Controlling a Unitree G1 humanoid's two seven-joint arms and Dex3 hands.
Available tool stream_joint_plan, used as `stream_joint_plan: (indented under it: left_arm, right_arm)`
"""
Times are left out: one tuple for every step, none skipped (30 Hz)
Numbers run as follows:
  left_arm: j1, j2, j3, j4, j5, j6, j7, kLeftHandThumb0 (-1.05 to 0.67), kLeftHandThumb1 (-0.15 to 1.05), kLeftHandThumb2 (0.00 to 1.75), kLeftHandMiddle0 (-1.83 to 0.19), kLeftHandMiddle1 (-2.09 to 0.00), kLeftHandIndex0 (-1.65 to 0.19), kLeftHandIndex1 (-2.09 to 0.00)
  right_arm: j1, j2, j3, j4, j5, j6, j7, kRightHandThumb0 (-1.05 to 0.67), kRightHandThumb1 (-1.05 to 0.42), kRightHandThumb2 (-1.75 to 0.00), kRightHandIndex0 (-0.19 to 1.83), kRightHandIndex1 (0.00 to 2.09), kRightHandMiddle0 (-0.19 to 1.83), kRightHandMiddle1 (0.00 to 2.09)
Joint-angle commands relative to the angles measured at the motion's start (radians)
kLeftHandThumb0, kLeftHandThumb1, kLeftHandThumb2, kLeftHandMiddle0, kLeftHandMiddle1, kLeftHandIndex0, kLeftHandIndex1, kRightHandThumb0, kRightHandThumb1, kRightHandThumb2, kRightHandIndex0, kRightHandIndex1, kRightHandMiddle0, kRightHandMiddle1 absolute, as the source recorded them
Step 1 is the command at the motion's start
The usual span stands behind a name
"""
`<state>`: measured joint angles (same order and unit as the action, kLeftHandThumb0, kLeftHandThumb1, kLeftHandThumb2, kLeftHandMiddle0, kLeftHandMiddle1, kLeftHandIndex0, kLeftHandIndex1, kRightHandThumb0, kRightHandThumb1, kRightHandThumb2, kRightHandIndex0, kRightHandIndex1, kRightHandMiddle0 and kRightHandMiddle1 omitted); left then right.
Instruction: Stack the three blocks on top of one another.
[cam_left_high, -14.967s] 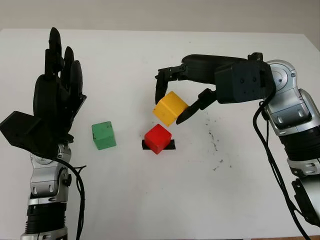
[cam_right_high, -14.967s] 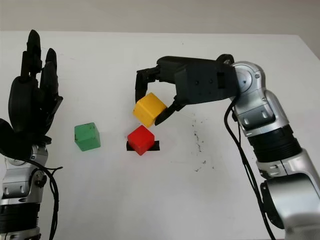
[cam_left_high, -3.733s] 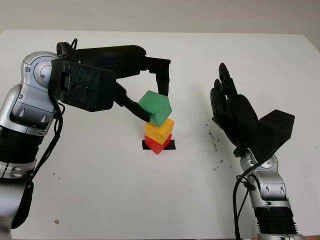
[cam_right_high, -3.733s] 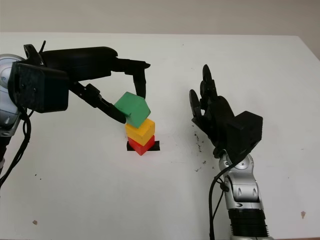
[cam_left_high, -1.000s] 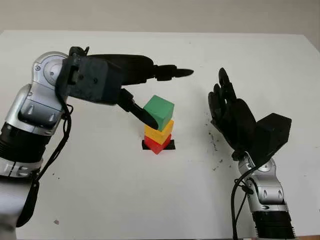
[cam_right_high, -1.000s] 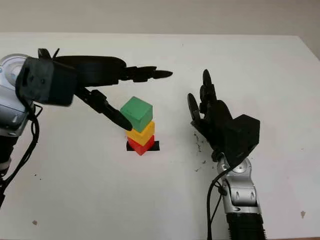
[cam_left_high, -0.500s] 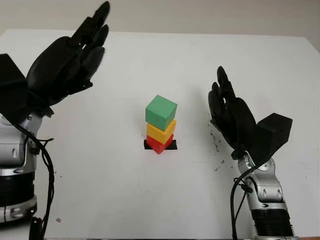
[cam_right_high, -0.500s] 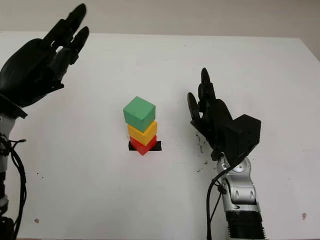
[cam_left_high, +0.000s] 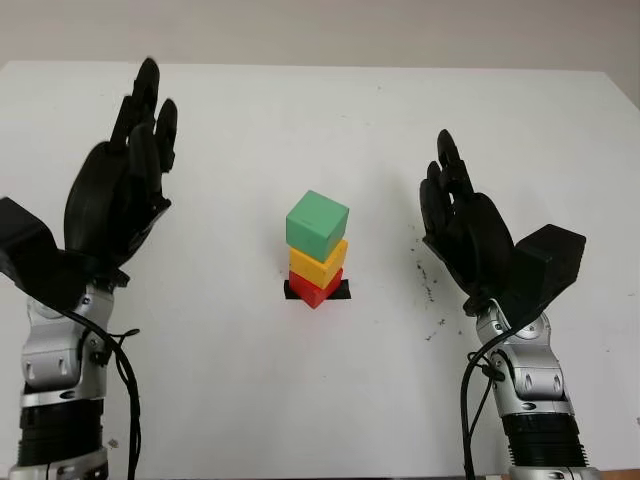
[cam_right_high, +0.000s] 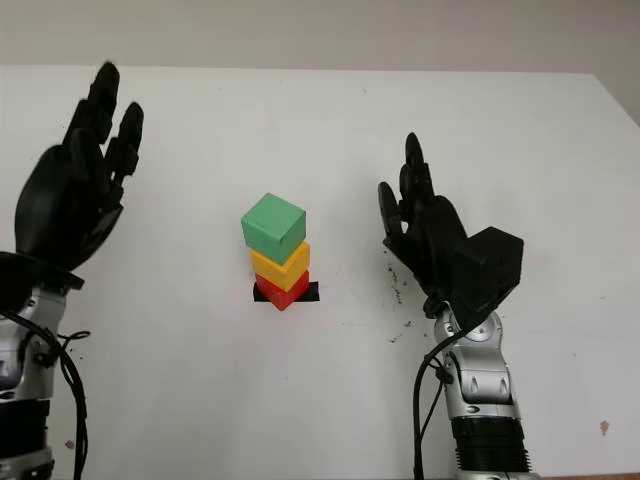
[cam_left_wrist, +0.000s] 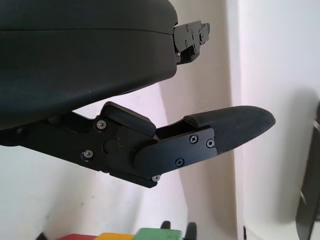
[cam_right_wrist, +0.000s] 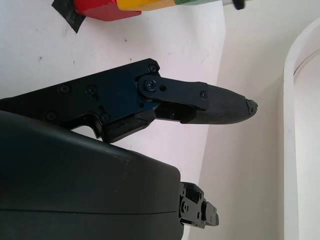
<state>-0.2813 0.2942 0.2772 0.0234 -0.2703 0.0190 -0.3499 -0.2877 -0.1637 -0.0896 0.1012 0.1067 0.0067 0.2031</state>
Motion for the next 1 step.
stream_joint_plan:
  left_arm:
    - [0.021, -0.015, -0.010, 0.010, 0.011, -0.029, 0.012, -0.84, 1.05, 0.76, 0.19, 0.00, 0.19, 0.00]
  right_arm:
    - [-0.008, -0.004, 0.000, -0.005, -0.004, -0.009, -0.004, -0.78, -1.05, -0.60, -0.19, 0.00, -0.19, 0.02]
